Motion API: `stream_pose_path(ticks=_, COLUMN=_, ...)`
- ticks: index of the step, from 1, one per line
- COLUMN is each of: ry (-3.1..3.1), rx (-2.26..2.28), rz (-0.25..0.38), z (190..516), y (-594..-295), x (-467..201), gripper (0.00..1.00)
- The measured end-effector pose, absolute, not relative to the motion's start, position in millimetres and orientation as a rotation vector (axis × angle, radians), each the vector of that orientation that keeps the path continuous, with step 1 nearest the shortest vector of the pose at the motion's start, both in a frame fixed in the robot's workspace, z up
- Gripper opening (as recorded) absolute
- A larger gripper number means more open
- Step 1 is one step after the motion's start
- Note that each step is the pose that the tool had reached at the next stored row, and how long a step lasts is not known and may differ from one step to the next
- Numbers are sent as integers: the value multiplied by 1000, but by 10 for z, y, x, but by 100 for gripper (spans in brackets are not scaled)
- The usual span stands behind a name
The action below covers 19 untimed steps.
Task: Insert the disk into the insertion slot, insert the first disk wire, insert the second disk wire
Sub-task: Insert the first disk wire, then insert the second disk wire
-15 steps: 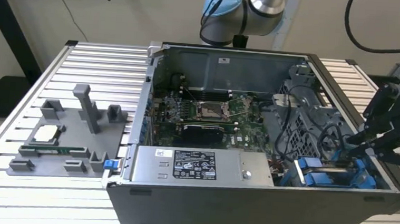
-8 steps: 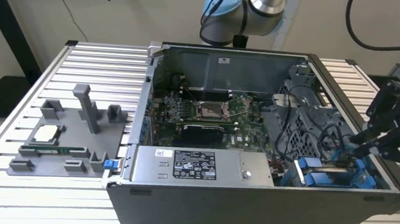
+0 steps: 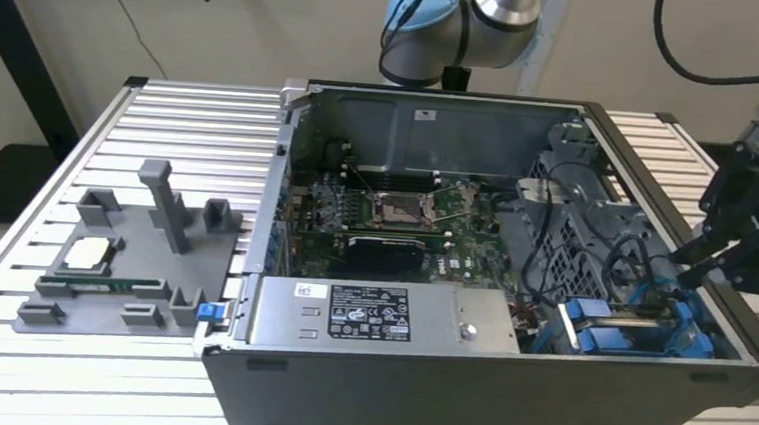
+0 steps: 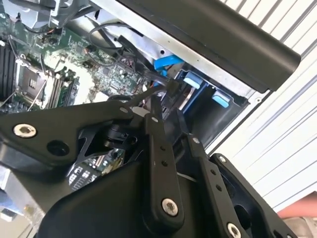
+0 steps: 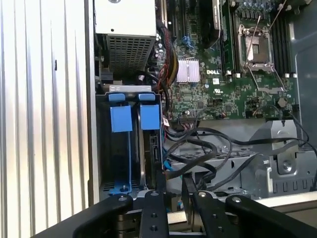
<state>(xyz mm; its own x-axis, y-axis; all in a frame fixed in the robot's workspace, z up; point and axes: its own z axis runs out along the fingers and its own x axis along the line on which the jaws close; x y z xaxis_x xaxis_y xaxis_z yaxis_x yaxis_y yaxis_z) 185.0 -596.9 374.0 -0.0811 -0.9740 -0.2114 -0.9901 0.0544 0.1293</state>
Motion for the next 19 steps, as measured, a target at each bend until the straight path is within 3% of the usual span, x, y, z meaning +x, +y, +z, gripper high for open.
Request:
stream_pose_path(ticks=6, ry=2242, rx=-2099, rz=231, z=3741, y=-5868, x=1851, gripper=100)
stream_pose_path(ticks=19, ry=2194, rx=-2181, rz=224, z=3739, y=-5785, x=1962, gripper=100)
